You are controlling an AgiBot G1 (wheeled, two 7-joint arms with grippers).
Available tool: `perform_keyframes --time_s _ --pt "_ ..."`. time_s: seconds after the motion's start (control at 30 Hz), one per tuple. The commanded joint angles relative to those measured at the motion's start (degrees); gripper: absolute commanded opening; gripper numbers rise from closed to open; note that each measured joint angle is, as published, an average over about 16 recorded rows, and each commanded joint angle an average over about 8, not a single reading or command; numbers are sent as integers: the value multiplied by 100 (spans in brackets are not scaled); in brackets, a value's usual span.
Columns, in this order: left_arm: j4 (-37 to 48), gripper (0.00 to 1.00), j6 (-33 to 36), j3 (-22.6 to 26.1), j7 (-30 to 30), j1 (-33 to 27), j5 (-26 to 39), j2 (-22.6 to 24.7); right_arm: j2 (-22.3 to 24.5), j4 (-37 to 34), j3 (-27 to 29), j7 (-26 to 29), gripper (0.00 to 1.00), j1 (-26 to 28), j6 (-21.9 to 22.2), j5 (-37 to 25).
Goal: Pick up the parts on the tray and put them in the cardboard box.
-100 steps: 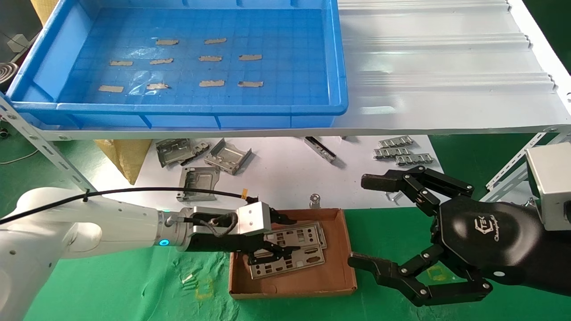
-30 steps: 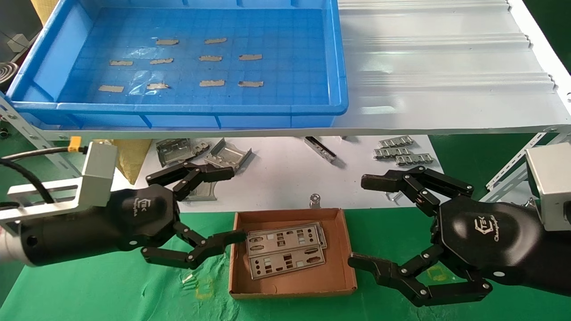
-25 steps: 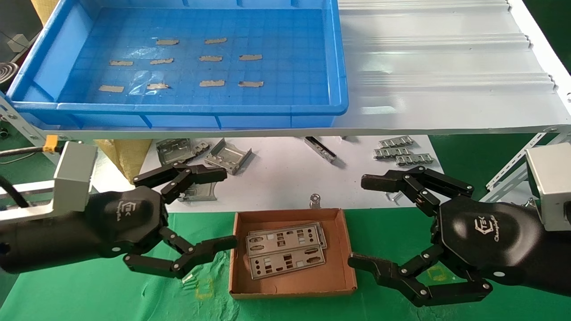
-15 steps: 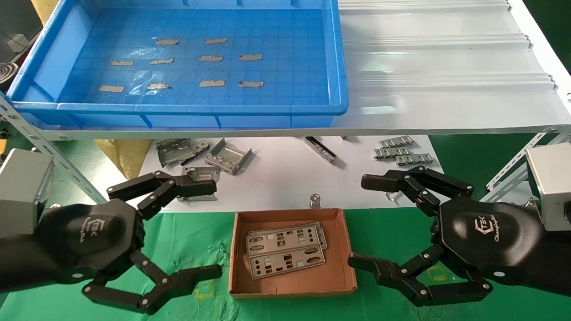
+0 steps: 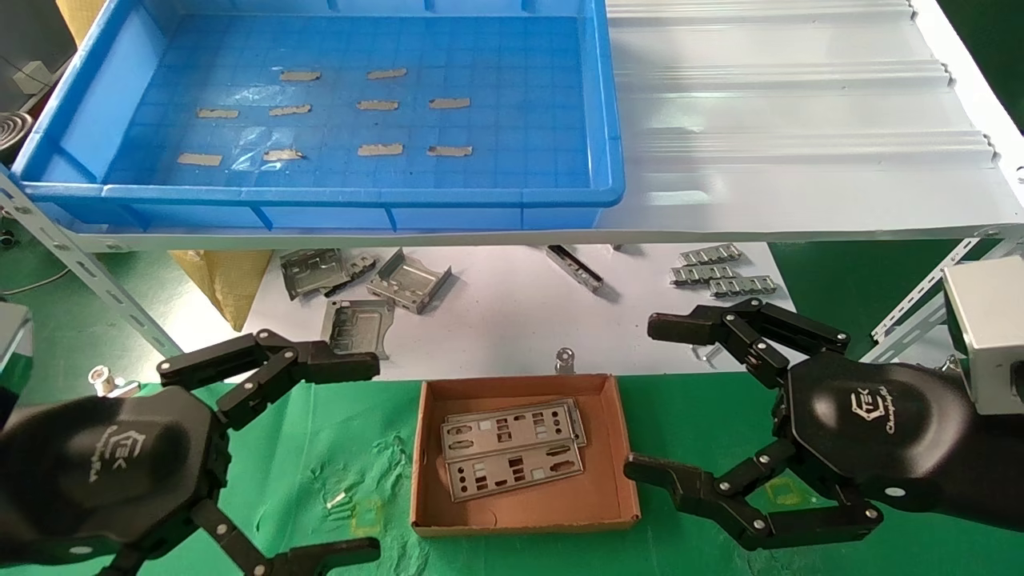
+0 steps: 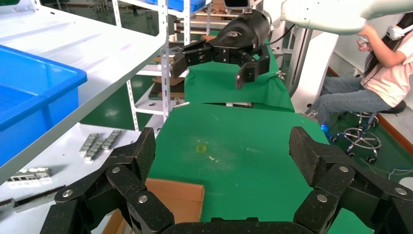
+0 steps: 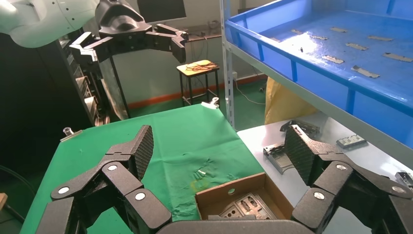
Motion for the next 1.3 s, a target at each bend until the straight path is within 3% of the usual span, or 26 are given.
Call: perform_keyframes --time_s 0.03,1.3 --pt "22 100 -2 5 11 -4 0 9 0 0 0 0 100 0 0 0" --pt "195 100 4 65 62 -70 56 92 0 0 0 0 100 0 0 -1"
